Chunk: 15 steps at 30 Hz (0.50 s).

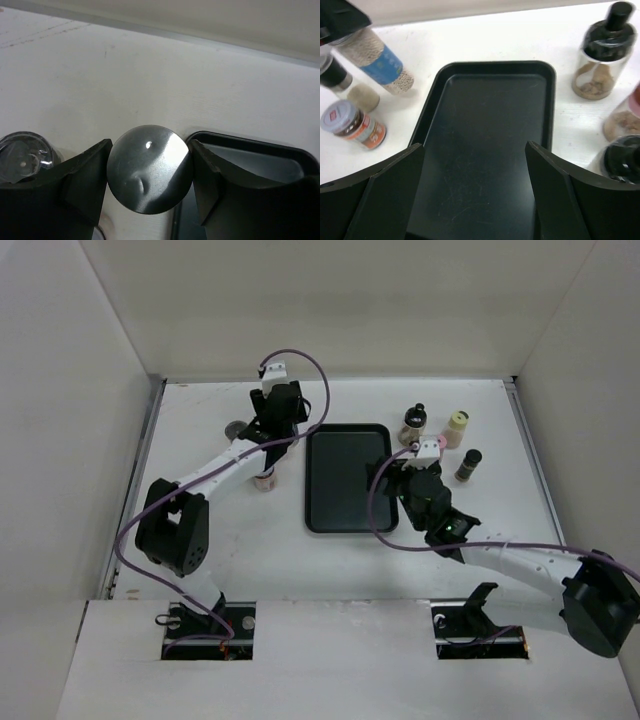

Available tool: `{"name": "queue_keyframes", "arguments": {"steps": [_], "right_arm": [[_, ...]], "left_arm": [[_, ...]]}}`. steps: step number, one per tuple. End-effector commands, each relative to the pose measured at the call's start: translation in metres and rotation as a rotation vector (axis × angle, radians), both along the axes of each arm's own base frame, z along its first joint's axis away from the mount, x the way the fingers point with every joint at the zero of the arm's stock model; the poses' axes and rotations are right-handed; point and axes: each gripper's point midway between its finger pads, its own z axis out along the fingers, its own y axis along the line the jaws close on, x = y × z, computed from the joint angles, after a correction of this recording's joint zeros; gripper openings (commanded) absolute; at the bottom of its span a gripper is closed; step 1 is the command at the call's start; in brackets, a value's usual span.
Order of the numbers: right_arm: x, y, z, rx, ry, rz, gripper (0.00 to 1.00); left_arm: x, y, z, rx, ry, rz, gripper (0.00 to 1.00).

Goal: Organize the condiment bottles

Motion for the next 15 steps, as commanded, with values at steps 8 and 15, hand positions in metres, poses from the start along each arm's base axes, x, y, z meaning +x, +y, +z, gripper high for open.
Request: {"name": "queue_keyframes", "arguments": {"steps": [8,15], "right_arm": [[0.006,-0.034,0.034,0.186,-0.084,-0.094,0.88],[0.005,-0.044,0.037,0.203,-0.092,-0.117,0.88]], "left_arm": [[0.004,-0.083,0.081,-0.132,-0.193,-0.168,0.37],[0.024,-0.114,0.063,-0.125,-0.176,-0.210,0.37]]}}
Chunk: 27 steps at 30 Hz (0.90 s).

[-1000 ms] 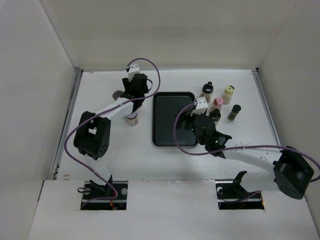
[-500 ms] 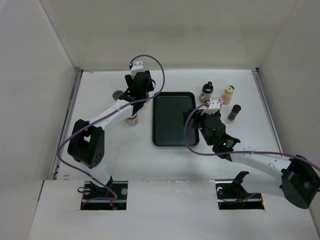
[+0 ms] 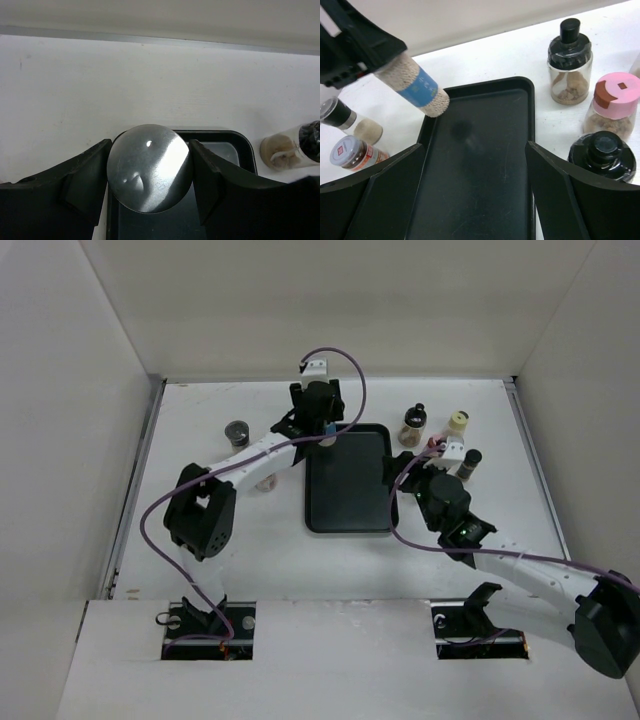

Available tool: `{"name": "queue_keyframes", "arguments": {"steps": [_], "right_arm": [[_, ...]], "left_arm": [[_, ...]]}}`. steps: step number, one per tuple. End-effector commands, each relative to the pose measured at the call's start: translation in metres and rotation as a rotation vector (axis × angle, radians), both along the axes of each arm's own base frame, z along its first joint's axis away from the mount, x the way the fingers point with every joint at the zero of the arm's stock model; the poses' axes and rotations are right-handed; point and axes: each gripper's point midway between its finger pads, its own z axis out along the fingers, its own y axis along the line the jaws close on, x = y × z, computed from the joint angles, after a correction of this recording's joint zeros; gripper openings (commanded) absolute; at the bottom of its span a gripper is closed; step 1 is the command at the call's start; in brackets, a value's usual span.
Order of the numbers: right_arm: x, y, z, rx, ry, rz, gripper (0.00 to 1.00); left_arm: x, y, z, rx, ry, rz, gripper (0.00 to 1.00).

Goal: Organize the condiment bottles

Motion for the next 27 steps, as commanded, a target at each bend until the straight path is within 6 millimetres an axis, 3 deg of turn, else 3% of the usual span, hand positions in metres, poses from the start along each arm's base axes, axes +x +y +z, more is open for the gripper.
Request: {"name": "queue_keyframes", "arguments": {"steps": [1,9,11,13,15,18,23,27], "right_arm": [[0.002,-0.004,0.018,0.066,-0.051,-0.016,0.88],[0.002,-0.003,0.019,0.069,-0.054,-0.013,0.88],[0.003,-0.003,0.017,0.065,-0.050,-0.015,0.89],[0.003,-0.003,0.018,0.065,-0.050,-0.015,0.89],[0.002,-0.003,0.019,0.069,-0.054,-0.011,0.89],[0.003,-0.003,0.018,0.066,-0.051,-0.015,0.89],[0.003,-0.003,0.017,0.064,-0.049,-0.015,0.90],[0.002,-0.002,0.018,0.065,-0.051,-0.010,0.89]], "left_arm": [[0.019,-0.017,0.046,-0.079,-0.126,-0.017,0.37],[0.029,-0.024,0.013,-0.041,-0.090,-0.024,0.39],[0.029,-0.024,0.006,-0.029,-0.081,-0.024,0.46],[0.028,-0.024,0.001,-0.023,-0.074,-0.022,0.61],[0.025,-0.022,0.004,-0.027,-0.080,-0.021,0.77],[0.015,-0.017,0.023,-0.046,-0.112,-0.015,0.89],[-0.015,0.008,0.054,-0.079,-0.164,0.014,0.95],[-0.046,0.049,0.050,-0.068,-0.159,0.090,0.95]]}}
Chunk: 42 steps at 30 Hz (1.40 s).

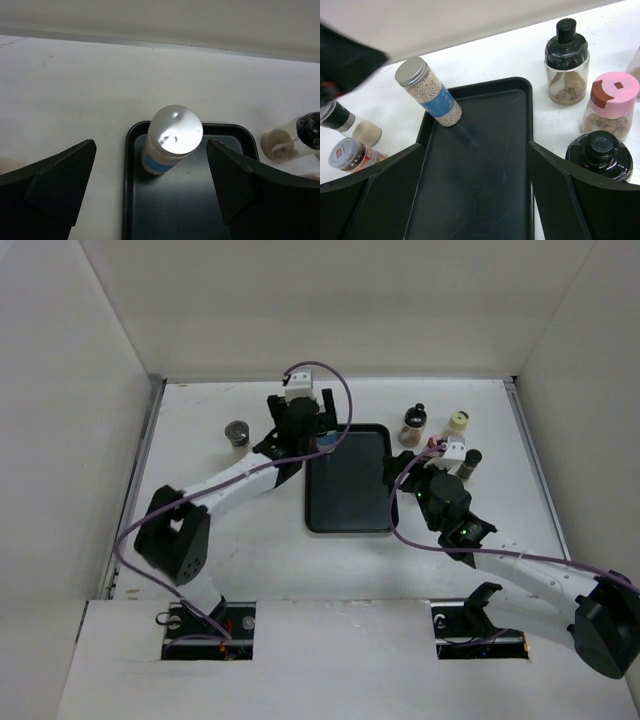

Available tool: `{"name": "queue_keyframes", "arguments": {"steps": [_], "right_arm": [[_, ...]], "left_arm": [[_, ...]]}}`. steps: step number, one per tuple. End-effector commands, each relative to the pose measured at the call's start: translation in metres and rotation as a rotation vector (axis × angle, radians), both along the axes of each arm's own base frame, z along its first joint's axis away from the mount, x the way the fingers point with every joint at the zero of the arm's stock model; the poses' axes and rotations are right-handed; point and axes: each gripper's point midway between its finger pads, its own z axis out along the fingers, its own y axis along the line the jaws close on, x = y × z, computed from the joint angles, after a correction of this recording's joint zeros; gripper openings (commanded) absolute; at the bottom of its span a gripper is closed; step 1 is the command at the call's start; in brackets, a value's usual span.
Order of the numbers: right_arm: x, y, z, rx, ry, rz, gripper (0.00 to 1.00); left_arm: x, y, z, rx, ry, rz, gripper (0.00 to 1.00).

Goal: Organize the condiment bottles

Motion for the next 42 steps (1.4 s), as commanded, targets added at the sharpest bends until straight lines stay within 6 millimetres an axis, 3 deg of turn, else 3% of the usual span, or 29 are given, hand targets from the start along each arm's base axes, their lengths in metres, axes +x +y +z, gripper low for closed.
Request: {"name": "queue_keyframes", "arguments": {"steps": [1,4,5,6,8,10,13,16,27,35,38,42], "right_arm": [[0.002,0.001,0.018,0.056,-0.050,-0.002,0.88],[0.002,0.003,0.019,0.047,-0.050,0.003,0.74],[0.002,0.003,0.019,0.044,-0.048,0.003,0.60],[0.002,0.003,0.019,0.042,-0.046,0.003,0.53],[0.002,0.004,0.019,0.037,-0.040,0.003,0.47],[0.002,0.004,0.019,0.033,-0.035,0.006,0.51],[0.003,0.009,0.015,0.025,-0.024,0.021,0.76],[0.005,0.013,0.013,0.011,-0.018,0.034,0.88],[0.007,0.028,0.001,-0.023,0.015,0.070,0.90],[0.006,0.029,0.004,-0.020,0.007,0.073,0.90],[0.006,0.028,0.004,-0.021,0.008,0.073,0.90],[0.005,0.028,0.006,-0.012,0.000,0.073,0.90]], "left_arm": [[-0.025,0.040,0.040,-0.068,-0.097,0.094,0.95],[-0.052,0.075,0.021,-0.052,-0.054,0.153,0.94],[-0.061,0.087,0.012,-0.044,-0.033,0.176,0.94],[-0.068,0.094,0.004,-0.039,-0.015,0.188,0.94],[-0.081,0.110,-0.014,-0.028,0.019,0.220,0.93],[-0.085,0.119,-0.032,-0.005,0.051,0.244,0.92],[-0.085,0.123,-0.060,0.027,0.102,0.258,0.88],[-0.080,0.124,-0.072,0.035,0.117,0.267,0.83],[-0.072,0.128,-0.116,0.054,0.188,0.279,0.78],[-0.068,0.120,-0.104,0.033,0.156,0.267,0.47],[-0.073,0.111,-0.078,0.006,0.095,0.247,0.41],[-0.080,0.084,-0.033,-0.046,0.007,0.183,0.40]]}}
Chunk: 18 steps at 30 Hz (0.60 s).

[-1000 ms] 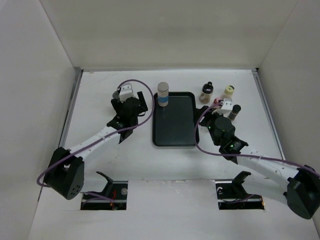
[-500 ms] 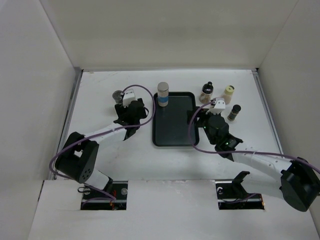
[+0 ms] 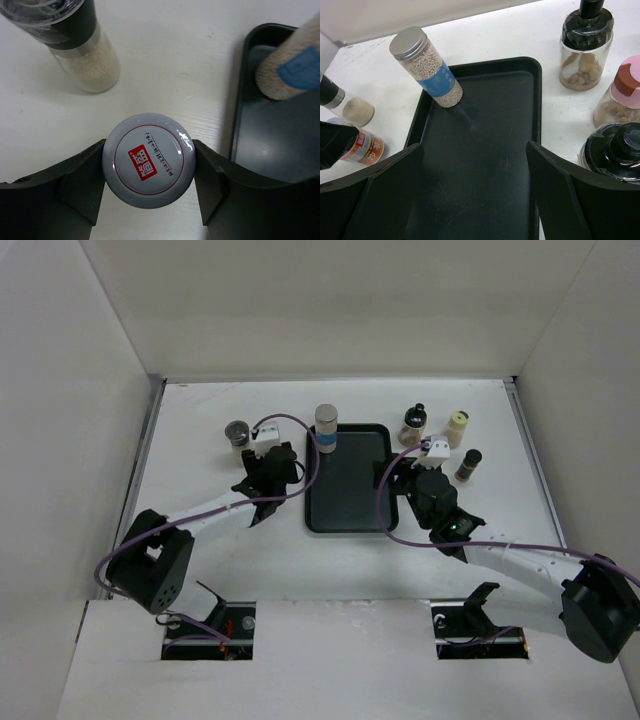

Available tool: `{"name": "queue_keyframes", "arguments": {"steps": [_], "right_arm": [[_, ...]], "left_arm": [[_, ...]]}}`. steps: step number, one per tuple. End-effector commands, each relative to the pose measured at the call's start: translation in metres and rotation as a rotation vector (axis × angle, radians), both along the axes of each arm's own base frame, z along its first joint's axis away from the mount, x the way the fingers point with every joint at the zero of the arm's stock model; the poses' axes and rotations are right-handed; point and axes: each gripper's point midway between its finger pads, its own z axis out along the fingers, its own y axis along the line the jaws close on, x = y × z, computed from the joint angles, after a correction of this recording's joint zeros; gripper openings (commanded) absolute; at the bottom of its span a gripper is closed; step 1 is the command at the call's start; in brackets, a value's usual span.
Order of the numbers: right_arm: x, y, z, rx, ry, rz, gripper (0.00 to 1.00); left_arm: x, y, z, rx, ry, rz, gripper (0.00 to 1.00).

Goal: Organize the condiment bottles

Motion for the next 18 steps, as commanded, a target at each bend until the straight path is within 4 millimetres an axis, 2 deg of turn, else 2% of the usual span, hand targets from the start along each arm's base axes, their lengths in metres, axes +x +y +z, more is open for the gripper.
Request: {"name": "queue_keyframes", "arguments": {"steps": [1,5,9,15,18], "right_arm": [[0.002,0.007,0.030,0.047,-0.067,0.017,0.90],[0.001,0.006,0.032,0.052,-0.070,0.017,0.90],[0.002,0.006,0.032,0.048,-0.073,0.014,0.90],[0.002,0.005,0.032,0.051,-0.076,0.012,0.90],[0.002,0.005,0.032,0.052,-0.077,0.015,0.90]], "left_arm": [[0.008,-0.033,0.088,-0.138,-0.231,-0.046,0.40],[0.012,-0.072,0.103,-0.166,-0.245,-0.125,0.40],[0.025,-0.109,0.096,-0.166,-0.225,-0.182,0.40],[0.057,-0.139,0.079,-0.149,-0.214,-0.218,0.40],[0.069,-0.146,0.071,-0.149,-0.207,-0.227,0.40]]}}
